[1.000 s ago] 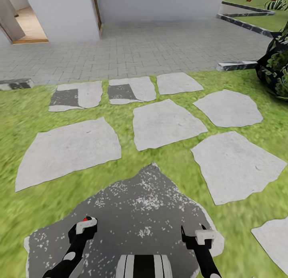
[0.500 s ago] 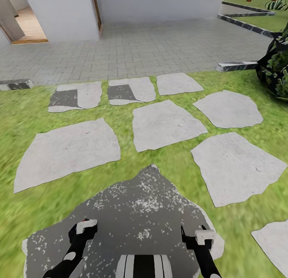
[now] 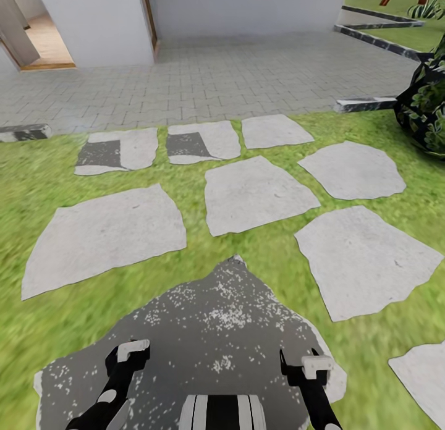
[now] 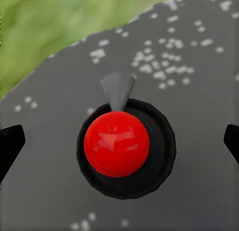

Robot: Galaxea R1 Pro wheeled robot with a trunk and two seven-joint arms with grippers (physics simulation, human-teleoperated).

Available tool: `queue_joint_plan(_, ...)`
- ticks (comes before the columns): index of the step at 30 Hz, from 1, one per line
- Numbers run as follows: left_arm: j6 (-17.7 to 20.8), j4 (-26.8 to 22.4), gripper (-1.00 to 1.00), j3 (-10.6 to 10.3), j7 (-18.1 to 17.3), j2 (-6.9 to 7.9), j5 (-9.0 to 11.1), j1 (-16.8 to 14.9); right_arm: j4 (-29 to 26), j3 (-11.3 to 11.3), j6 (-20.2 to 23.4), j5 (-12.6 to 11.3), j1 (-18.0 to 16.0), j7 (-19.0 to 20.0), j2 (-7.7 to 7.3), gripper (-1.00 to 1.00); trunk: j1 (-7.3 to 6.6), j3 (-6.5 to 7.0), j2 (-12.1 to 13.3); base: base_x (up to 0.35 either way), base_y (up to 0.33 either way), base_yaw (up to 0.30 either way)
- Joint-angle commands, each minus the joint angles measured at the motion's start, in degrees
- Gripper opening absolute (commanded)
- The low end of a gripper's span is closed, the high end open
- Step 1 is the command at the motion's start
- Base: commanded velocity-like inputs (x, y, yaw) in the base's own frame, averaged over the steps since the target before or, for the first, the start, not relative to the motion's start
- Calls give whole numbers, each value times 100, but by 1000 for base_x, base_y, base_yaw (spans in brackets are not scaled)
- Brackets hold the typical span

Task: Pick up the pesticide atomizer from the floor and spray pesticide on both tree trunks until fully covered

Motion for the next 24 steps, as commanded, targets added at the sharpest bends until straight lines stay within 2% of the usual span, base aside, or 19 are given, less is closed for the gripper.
queue_joint_plan(1, 0, 0, 100, 0, 0, 1, 0, 0, 1, 0, 0, 0, 1, 1, 1, 100, 0, 7, 0, 0, 0, 0)
queue_joint_plan(18, 6, 0, 100, 3, 0, 3, 0, -1, 5, 0, 0, 1, 1, 2, -4, 100, 0, 39, 0, -4, 0, 0)
queue_joint_plan(24, 6, 0, 100, 5, 0, 4, 0, -1, 5, 0, 0, 3, -1, 3, -3, 100, 0, 39, 0, -168, 0, 0)
